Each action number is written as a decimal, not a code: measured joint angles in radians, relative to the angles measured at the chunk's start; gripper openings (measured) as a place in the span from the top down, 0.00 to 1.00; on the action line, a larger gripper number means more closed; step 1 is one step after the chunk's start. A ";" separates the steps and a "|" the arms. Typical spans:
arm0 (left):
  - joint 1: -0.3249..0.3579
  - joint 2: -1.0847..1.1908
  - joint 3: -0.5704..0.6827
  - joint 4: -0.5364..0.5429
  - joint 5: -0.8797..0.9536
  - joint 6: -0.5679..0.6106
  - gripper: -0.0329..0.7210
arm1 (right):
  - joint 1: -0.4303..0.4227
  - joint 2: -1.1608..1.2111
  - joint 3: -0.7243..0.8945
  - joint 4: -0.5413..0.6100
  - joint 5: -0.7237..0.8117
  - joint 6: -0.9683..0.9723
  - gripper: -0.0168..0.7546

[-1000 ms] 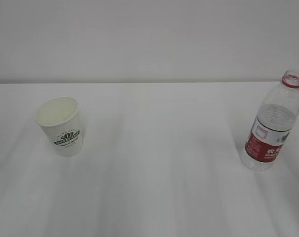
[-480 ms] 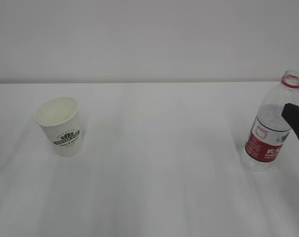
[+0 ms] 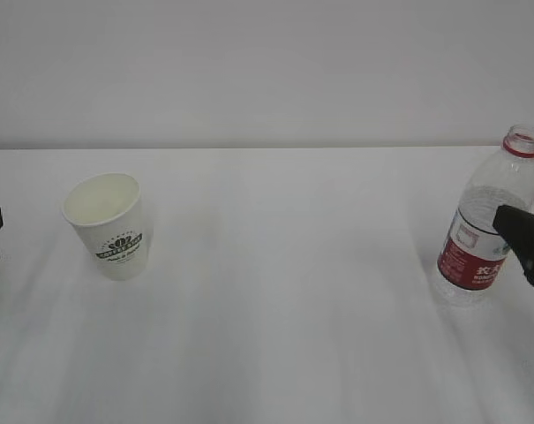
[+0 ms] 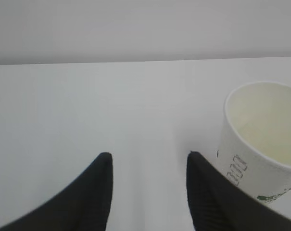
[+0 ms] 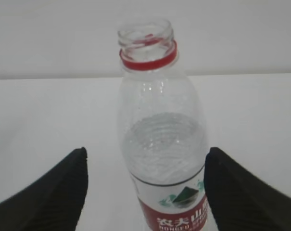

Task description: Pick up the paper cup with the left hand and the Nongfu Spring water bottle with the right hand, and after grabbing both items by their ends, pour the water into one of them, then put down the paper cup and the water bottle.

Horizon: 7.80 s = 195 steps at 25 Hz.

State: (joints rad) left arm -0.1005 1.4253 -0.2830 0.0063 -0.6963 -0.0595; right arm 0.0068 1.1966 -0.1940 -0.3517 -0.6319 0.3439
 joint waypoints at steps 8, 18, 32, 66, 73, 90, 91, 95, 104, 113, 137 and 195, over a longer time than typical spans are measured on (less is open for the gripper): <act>0.000 0.061 0.000 0.060 -0.044 -0.018 0.48 | 0.000 0.107 0.060 0.028 -0.123 -0.033 0.24; 0.000 0.104 0.037 0.075 -0.143 -0.020 0.48 | 0.000 0.314 0.150 0.128 -0.453 -0.117 0.24; 0.000 0.162 0.195 0.252 -0.437 -0.022 0.48 | 0.000 0.399 0.169 0.159 -0.507 -0.150 0.24; 0.000 0.329 0.195 0.427 -0.454 -0.022 0.45 | 0.000 0.520 0.090 0.183 -0.515 -0.231 0.11; 0.000 0.329 0.195 0.429 -0.454 -0.022 0.45 | 0.000 0.528 0.068 0.183 -0.515 -0.309 0.11; 0.000 0.329 0.195 0.432 -0.454 -0.022 0.45 | 0.000 0.643 -0.060 0.179 -0.515 -0.317 0.11; 0.000 0.329 0.195 0.432 -0.454 -0.022 0.45 | 0.000 0.643 -0.064 0.179 -0.515 -0.317 0.11; 0.000 0.329 0.195 0.432 -0.454 -0.024 0.45 | 0.000 0.645 -0.081 0.179 -0.515 -0.317 0.11; 0.000 0.329 0.195 0.432 -0.454 -0.024 0.45 | 0.000 0.706 -0.147 0.156 -0.515 -0.317 0.11; 0.000 0.329 0.195 0.432 -0.454 -0.024 0.45 | 0.000 0.716 -0.191 0.151 -0.515 -0.317 0.12; 0.000 0.329 0.195 0.438 -0.454 -0.024 0.45 | 0.000 0.716 -0.195 0.139 -0.517 -0.319 0.31; 0.000 0.329 0.195 0.483 -0.456 -0.024 0.46 | 0.000 0.483 -0.178 0.068 -0.298 -0.271 0.36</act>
State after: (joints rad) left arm -0.1005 1.7539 -0.0877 0.4896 -1.1523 -0.0835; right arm 0.0068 1.6800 -0.3718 -0.2835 -0.9302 0.0727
